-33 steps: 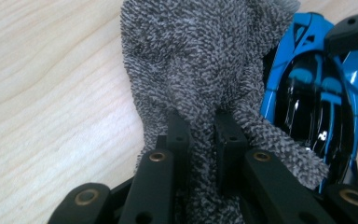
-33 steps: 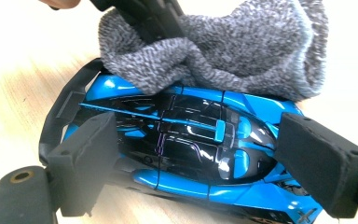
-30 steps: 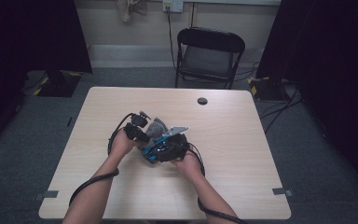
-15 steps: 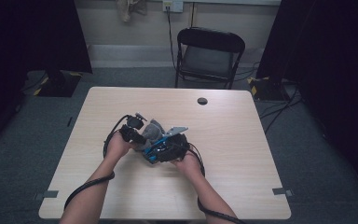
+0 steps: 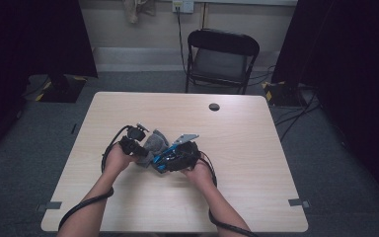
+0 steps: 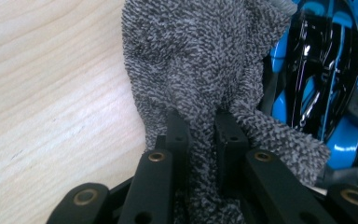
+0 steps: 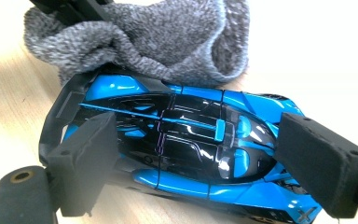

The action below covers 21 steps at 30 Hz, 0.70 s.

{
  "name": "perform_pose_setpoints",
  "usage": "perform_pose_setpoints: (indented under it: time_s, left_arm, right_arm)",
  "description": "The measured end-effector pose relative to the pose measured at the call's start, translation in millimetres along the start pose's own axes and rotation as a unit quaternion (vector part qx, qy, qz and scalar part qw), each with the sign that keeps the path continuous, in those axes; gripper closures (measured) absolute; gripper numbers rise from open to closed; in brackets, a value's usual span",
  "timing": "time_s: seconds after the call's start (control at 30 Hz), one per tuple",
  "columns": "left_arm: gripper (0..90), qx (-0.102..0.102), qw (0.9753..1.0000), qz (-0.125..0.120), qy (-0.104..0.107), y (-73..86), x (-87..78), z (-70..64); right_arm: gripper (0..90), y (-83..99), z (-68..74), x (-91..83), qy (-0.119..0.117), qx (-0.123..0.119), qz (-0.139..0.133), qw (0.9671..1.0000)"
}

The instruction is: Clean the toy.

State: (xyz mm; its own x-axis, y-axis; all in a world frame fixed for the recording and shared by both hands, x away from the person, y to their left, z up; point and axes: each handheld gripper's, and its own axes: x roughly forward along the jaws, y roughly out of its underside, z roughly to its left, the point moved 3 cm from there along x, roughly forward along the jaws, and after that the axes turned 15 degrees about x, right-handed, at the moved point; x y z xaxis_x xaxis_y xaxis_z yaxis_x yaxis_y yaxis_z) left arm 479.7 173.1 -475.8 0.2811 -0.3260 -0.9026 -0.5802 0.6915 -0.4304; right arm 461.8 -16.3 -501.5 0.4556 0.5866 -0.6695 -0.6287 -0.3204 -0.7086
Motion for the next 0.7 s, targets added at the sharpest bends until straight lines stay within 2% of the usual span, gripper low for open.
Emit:
perform_pose_setpoints:
  time_s: [0.37,0.43,0.7]
  left_arm:
    - [78.1,-0.005,0.9997,-0.001,-0.023,4.2,-20.2,6.9]
    - [78.2,-0.014,0.9993,-0.015,-0.032,-1.1,-26.2,11.5]
    - [78.3,-0.025,0.9982,-0.024,-0.048,-19.9,-28.3,18.5]
  right_arm:
    - [13.2,0.5,-0.1,0.0,-0.001,0.001,-0.002,1.0]
    - [13.3,0.6,-0.1,-0.1,-0.001,0.001,-0.003,1.0]
    - [13.3,1.3,-0.3,-0.1,-0.002,0.002,-0.007,1.0]
